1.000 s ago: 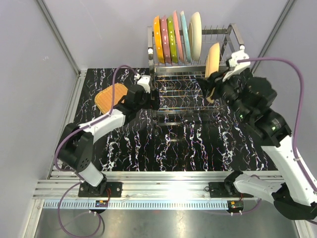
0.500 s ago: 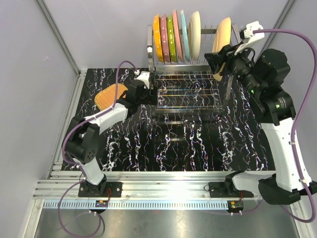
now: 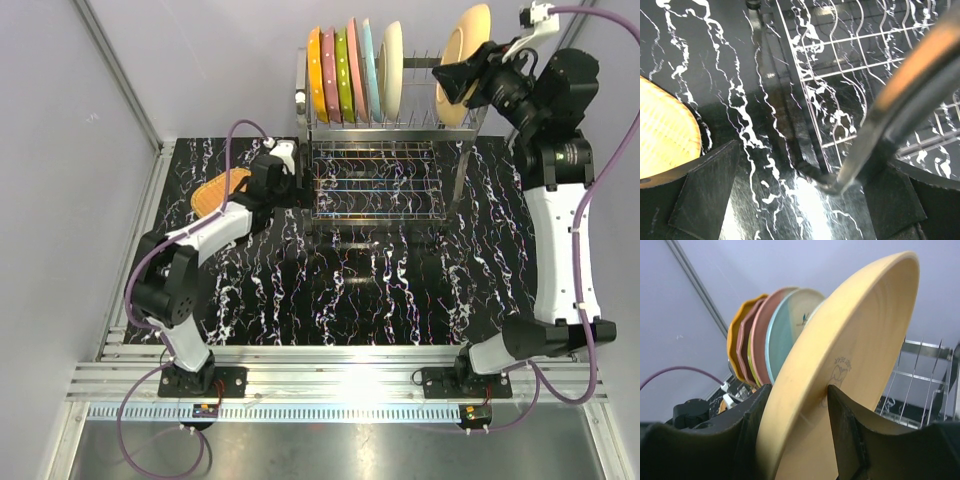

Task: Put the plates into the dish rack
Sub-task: Insert the plate into the dish rack

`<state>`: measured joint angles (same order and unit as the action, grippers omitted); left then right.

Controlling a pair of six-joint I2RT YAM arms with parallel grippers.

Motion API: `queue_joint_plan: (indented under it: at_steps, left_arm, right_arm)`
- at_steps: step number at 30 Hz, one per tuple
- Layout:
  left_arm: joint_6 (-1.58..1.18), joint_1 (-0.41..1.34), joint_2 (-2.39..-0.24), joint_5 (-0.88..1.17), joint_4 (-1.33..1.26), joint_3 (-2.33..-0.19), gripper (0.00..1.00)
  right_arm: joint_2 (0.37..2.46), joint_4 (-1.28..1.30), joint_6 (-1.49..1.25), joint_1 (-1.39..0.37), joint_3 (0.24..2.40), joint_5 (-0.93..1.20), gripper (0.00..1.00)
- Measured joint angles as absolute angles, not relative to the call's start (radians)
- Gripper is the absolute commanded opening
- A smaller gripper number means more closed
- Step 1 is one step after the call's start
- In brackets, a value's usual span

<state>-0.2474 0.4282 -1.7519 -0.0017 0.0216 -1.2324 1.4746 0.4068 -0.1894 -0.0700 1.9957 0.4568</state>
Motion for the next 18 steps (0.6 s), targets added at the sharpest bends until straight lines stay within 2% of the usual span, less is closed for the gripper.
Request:
queue_joint_plan:
  at_steps: [7,12,18]
  left_arm:
    - [-0.271,0.409,-1.523,0.033,0.131,-1.149,0.99]
    - [-0.251,0.409,-1.269,-0.013,0.173,-1.068,0.99]
    - [-0.159,0.439,-1.018,-0.130,0.166,-0.876,0.99]
  right_arm:
    - [1.584,0.361,-0.224,-0.062,2.178,0.511,0.01]
    - [1.627,0.275,-0.260,-0.062,2.172,0.554,0.01]
    - [1.705,0.220,-0.276,-0.062,2.153,0.596,0.01]
